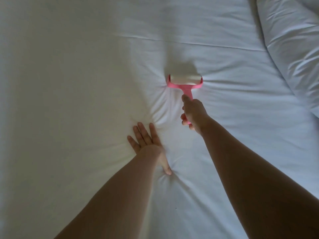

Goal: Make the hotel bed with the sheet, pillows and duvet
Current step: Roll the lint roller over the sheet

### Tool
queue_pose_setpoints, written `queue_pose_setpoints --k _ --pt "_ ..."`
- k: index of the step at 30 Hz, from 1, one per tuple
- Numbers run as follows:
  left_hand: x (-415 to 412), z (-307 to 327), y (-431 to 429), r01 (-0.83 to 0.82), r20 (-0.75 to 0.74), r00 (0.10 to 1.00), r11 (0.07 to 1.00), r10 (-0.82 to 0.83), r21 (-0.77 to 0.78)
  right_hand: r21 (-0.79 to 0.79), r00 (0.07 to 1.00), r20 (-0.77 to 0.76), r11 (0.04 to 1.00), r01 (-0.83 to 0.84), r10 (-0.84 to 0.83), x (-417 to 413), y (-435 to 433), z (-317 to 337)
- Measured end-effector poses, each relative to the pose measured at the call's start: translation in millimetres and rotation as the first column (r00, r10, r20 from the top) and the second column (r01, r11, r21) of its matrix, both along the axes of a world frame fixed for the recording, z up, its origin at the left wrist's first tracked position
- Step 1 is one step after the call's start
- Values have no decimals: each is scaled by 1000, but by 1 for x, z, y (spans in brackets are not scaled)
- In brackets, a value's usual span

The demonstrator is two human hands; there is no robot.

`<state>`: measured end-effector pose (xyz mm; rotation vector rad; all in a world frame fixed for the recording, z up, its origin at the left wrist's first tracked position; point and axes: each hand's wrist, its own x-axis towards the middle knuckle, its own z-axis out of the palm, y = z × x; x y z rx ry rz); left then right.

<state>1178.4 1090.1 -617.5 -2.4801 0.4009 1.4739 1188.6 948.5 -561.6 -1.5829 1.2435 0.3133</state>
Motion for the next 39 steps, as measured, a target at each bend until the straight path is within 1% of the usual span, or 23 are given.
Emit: queue_pose_setpoints --k 5,8,14,17,19,22,23,24,25,26,27,28,29,30,31,32,34,37,39 --pt "0 -4 3 18 -2 1000 1000 -18 -23 -12 1000 14 1000 7 -7 3 3 -1" --pt "-1 -5 5 30 22 999 998 -29 -48 -4 999 17 1000 30 -30 -8 9 -2" --pt "-7 -4 17 59 74 996 988 -48 -146 0 995 49 996 88 -88 -63 48 -14" --pt "-12 0 22 79 142 988 980 -53 -184 -34 991 52 991 126 -124 -92 72 -18" --pt "-17 6 26 104 196 979 971 -62 -217 -61 994 45 993 99 -97 -110 85 -16" --pt "-19 15 40 145 250 966 946 -72 -290 -157 997 28 985 70 -67 -133 102 -7" --pt "-19 19 44 134 265 964 925 -37 -355 -202 997 25 976 79 -75 -141 106 -2" --pt "-18 23 49 99 281 959 887 36 -451 -252 996 31 964 89 -84 -150 110 1" --pt "-18 29 53 44 302 940 825 156 -563 -297 995 39 950 99 -92 -157 114 3" --pt "-20 35 55 -17 314 901 748 299 -664 -331 994 46 938 105 -95 -164 120 5" --pt "-24 43 58 -99 289 850 673 440 -733 -349 995 47 932 101 -90 -169 125 7" --pt "-29 51 59 -220 208 813 617 544 -755 -345 996 35 935 85 -77 -173 131 7" --pt "-34 57 59 -378 70 784 564 617 -735 -309 998 17 949 63 -60 -174 137 6" --pt "-40 61 61 -541 -102 747 512 657 -667 -247 999 1 968 39 -40 -174 142 3" --pt "-46 63 61 -674 -257 691 473 676 -568 -174 1000 -11 985 15 -17 -172 146 1" --pt "-51 63 61 -747 -346 644 460 682 -481 -109 1000 -17 994 -9 7 -168 148 -1" --pt "-54 59 55 -813 -433 575 424 695 -398 -25 999 -10 999 -36 36 -156 142 -2" --pt "-44 57 32 -881 -551 458 275 697 -385 83 997 -34 995 -62 65 -132 119 2" --pt "-27 64 18 -898 -570 411 210 711 -386 150 995 -53 986 -75 84 -112 103 12"
